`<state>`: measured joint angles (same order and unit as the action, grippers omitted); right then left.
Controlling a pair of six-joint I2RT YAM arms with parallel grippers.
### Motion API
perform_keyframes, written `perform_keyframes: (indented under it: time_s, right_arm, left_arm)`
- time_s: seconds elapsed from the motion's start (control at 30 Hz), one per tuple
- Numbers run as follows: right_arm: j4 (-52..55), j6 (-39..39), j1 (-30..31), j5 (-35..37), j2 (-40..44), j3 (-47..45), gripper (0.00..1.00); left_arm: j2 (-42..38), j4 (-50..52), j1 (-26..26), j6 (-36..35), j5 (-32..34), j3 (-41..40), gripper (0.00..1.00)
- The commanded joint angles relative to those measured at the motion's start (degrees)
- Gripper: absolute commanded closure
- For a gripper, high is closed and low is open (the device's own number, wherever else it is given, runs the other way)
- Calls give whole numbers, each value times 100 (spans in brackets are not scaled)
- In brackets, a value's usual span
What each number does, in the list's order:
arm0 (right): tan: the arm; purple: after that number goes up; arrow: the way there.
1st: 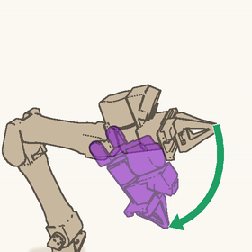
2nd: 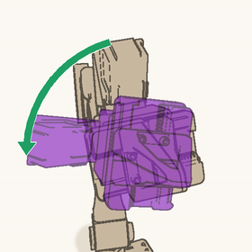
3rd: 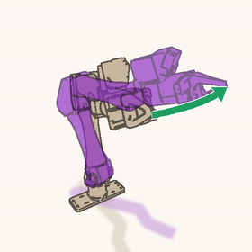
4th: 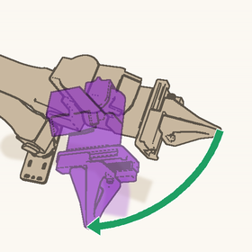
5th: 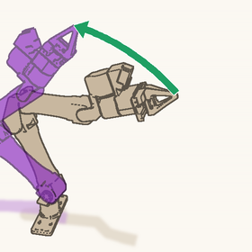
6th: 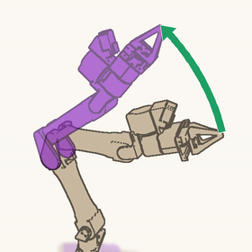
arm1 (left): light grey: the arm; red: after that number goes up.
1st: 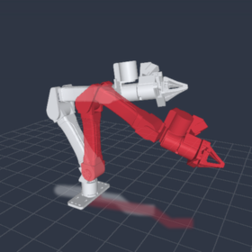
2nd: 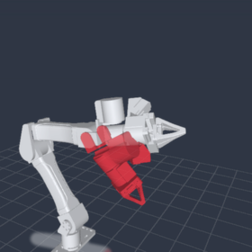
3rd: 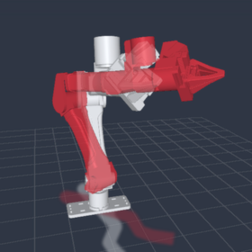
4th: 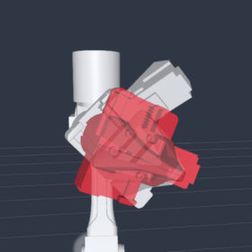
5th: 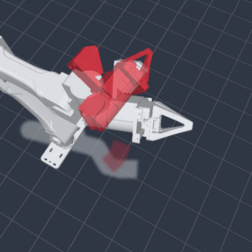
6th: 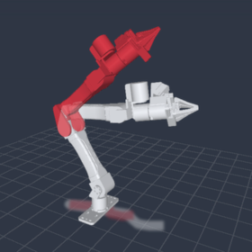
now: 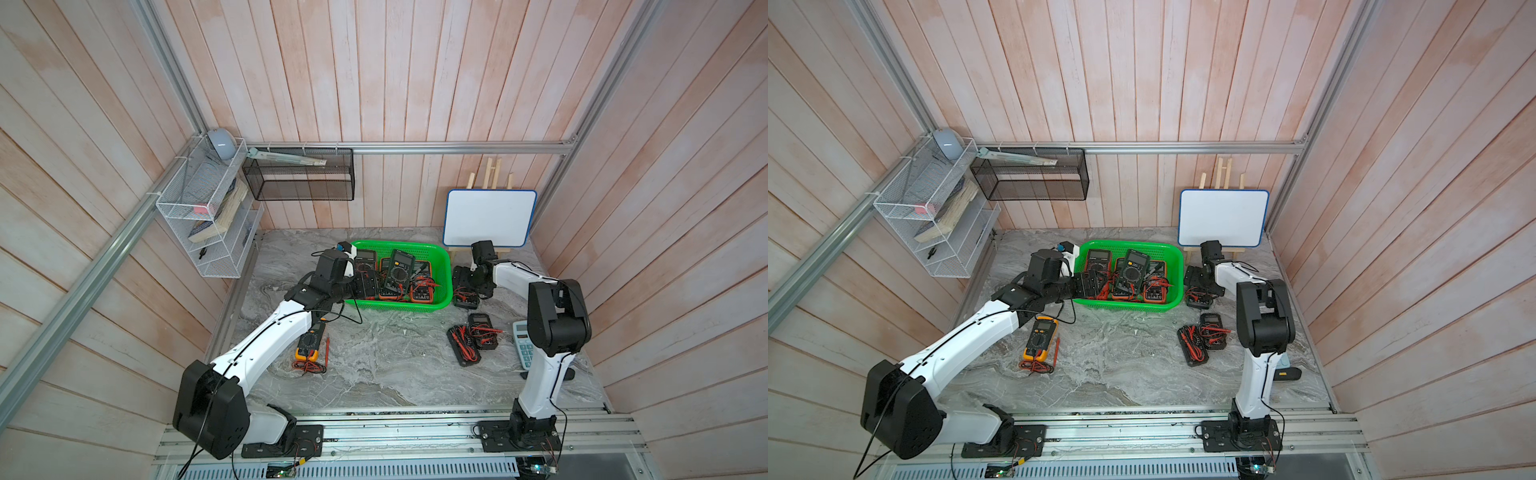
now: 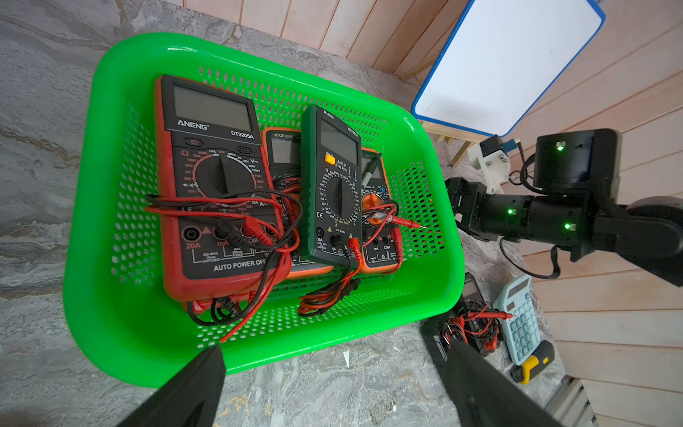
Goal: Put the multimeter into the basket
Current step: Pick up the multimeter from the center of the board.
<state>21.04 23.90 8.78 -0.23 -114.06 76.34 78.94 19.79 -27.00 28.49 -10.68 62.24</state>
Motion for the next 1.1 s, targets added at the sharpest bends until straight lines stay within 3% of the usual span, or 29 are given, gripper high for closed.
perform_keyframes:
  time_s: [0.0,0.17,0.37,1.07]
  right_arm:
    - [252,-31,54,58,-317,-13,5]
    - [190,-35,54,73,-168,-170,19]
    - [68,22,56,42,321,-463,49]
    - [-85,405,-254,141,2405,-1095,55]
  left_arm:
    - [-151,-129,24,65,-40,-135,0]
    - [-161,-174,21,148,-53,-179,0]
    - [-142,-198,28,167,-81,-196,1]
    - [-211,-221,162,306,144,-308,0]
